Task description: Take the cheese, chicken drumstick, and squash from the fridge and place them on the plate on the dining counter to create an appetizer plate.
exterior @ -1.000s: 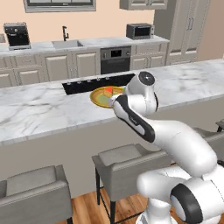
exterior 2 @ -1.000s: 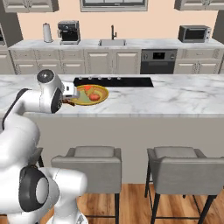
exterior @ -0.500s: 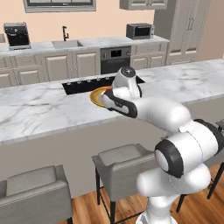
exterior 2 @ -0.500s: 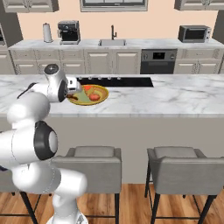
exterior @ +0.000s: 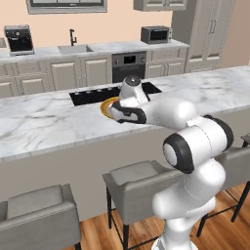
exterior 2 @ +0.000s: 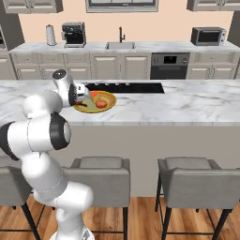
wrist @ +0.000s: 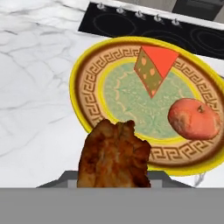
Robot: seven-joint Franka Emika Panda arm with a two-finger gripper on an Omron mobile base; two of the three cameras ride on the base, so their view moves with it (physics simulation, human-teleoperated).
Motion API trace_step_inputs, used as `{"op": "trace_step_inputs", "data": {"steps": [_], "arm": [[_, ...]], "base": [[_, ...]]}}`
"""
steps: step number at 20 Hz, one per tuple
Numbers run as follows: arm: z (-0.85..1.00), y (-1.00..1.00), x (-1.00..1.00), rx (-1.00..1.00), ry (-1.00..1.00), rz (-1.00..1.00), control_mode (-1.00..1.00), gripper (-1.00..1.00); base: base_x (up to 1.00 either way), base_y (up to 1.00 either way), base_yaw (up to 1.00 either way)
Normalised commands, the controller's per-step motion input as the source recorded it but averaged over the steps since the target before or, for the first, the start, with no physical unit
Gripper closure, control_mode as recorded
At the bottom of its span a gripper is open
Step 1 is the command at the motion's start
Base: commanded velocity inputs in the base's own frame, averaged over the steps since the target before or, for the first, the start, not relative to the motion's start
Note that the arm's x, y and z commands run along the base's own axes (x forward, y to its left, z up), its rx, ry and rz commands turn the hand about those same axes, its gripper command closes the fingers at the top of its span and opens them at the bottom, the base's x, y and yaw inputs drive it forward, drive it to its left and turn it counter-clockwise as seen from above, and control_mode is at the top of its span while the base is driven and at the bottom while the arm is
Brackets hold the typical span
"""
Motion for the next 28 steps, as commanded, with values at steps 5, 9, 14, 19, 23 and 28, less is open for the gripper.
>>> {"op": "trace_step_inputs", "data": {"steps": [5, 9, 14, 19, 23, 28], "arm": [[-0.27, 0.00, 0.52, 0.00, 0.03, 0.00, -1.00, 1.00], [-0.23, 0.00, 0.52, 0.00, 0.06, 0.00, -1.00, 1.00], [-0.16, 0.02, 0.46, 0.00, 0.05, 0.00, -1.00, 1.00], [-0.03, 0.03, 0.23, 0.00, 0.02, 0.00, -1.00, -1.00], [0.02, 0.05, 0.00, 0.00, 0.00, 0.00, -1.00, -1.00], [0.32, 0.18, -0.23, 0.00, -0.05, 0.00, -1.00, -1.00]], "base": [[0.00, 0.00, 0.00], [0.00, 0.00, 0.00], [0.00, 0.00, 0.00], [0.00, 0.00, 0.00], [0.00, 0.00, 0.00], [0.00, 0.00, 0.00]]}}
